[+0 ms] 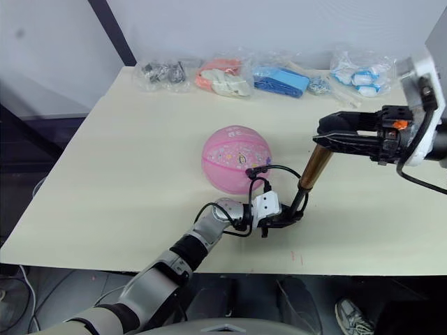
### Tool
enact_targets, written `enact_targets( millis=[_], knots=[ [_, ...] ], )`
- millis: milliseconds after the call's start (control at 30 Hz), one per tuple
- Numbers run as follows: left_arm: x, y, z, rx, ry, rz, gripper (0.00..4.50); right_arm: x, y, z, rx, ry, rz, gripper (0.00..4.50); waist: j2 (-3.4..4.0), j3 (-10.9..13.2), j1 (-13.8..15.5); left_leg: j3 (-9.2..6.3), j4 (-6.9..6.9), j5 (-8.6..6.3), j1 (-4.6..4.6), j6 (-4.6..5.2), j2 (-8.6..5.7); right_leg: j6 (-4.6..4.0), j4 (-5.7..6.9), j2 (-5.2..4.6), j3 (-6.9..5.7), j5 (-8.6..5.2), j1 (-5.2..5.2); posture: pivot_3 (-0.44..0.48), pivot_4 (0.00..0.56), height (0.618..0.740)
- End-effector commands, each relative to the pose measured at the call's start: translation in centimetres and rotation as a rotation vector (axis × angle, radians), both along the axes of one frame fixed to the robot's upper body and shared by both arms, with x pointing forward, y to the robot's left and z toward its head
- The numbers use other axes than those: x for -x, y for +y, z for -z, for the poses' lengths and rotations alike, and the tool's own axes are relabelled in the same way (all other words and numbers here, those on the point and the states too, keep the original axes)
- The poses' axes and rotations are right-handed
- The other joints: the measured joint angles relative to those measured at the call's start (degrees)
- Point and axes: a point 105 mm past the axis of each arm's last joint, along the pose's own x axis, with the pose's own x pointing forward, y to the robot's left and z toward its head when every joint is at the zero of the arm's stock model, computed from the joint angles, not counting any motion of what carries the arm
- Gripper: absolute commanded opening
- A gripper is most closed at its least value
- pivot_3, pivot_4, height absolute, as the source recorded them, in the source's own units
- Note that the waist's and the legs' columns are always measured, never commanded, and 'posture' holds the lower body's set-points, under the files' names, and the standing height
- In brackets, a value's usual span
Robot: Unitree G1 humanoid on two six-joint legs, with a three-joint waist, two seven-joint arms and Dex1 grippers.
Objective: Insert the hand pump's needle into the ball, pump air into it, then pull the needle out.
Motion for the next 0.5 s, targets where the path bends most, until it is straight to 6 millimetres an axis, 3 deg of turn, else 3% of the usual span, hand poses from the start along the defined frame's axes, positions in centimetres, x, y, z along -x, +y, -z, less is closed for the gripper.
enact_targets(
  millis=[33,500],
  knots=[
    [2.7,2.3,5.3,-0.177,0.149,0.021,1.1,0.9,-2.7,-7.3,-0.064,-0.338,0.175,2.3,0.0,0.0,0.0,0.0,0.0,0.0,0.0,0.0,0.0,0.0,0.0,0.0,0.0,0.0,0.0,0.0,0.15,0.74],
    [2.7,2.2,5.3,-0.175,0.15,0.02,1.1,1.5,-1.7,-4.5,-0.073,-0.129,0.119,2.3,0.0,0.0,0.2,-0.01,0.0,0.0,-0.02,0.0,0.02,0.0,0.0,-0.01,0.0,0.0,0.0,0.0,0.15,0.74]
  ],
)
